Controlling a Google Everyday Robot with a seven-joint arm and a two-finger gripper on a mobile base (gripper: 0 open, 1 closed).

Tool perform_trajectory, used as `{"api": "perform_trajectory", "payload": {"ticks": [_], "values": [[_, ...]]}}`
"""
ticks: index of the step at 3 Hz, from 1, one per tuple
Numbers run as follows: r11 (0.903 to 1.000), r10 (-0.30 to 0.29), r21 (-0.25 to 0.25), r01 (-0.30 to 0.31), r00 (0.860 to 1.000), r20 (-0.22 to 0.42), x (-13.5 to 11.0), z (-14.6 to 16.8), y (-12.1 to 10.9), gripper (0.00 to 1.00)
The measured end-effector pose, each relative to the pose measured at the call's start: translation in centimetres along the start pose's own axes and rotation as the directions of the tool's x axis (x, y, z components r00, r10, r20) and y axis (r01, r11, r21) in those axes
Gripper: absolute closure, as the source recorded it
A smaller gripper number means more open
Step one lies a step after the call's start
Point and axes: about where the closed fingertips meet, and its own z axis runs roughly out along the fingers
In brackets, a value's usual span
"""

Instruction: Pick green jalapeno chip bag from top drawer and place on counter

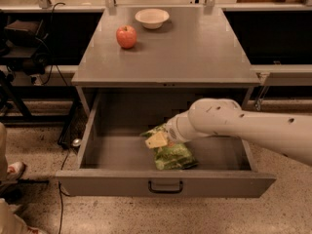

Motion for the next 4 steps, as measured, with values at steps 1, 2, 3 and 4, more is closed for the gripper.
{"api": "perform_trajectory", "payload": {"ticks": [1,2,3,4], "values": [[0.9992,0.035,-0.022,-0.034,0.998,0.043,0.5,1.2,0.3,0.54],[0.9938,0.082,-0.085,-0.071,0.989,0.127,-0.5,1.5,0.7,0.78],[0.9831,0.096,-0.175,-0.053,0.964,0.248,-2.8,-1.3,1.2,0.99],[0.9719,0.03,-0.227,0.062,0.923,0.382,-5.8,-8.0,2.9,1.0]]}}
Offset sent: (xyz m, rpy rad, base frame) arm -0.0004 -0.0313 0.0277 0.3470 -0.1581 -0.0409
